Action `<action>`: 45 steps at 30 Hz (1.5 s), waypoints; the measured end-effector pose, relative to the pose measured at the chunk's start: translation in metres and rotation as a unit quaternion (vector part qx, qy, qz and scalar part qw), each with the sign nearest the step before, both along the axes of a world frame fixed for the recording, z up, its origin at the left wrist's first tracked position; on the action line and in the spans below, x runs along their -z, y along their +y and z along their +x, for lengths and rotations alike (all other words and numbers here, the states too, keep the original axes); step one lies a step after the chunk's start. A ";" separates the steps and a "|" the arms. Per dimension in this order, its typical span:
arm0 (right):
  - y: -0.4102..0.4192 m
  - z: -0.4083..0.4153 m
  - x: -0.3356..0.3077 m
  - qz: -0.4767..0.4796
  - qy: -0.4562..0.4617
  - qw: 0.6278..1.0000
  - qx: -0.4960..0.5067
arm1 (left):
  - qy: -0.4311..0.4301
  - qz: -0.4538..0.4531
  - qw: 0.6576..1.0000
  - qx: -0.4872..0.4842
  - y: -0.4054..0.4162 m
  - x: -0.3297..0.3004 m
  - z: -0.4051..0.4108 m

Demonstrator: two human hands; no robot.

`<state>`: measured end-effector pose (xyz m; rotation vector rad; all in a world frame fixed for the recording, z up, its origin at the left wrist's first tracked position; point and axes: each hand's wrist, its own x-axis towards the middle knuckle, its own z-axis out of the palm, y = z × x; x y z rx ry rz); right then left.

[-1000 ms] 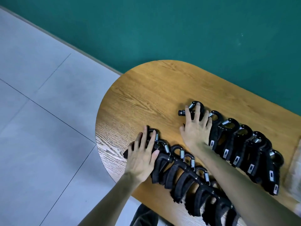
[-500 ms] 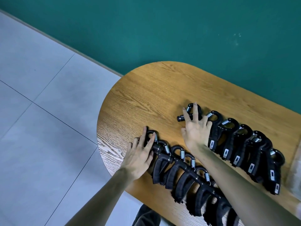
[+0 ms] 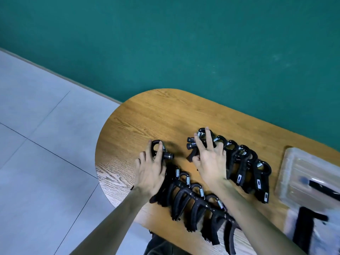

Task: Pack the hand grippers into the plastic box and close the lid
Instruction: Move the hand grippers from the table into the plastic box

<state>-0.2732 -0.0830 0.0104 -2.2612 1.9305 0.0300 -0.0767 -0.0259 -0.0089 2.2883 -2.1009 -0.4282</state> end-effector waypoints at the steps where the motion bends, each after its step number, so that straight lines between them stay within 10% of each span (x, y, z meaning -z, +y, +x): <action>1: 0.004 -0.009 -0.007 -0.003 -0.006 1.000 0.003 | -0.009 -0.006 1.000 0.003 0.000 -0.006 -0.011; 20: 0.113 -0.234 -0.113 -0.076 -0.070 0.985 0.141 | 0.031 -0.074 0.995 0.064 0.046 -0.111 -0.279; 45: 0.273 -0.439 -0.057 -0.016 -0.120 0.936 0.331 | 0.029 0.009 0.979 0.203 0.150 -0.083 -0.508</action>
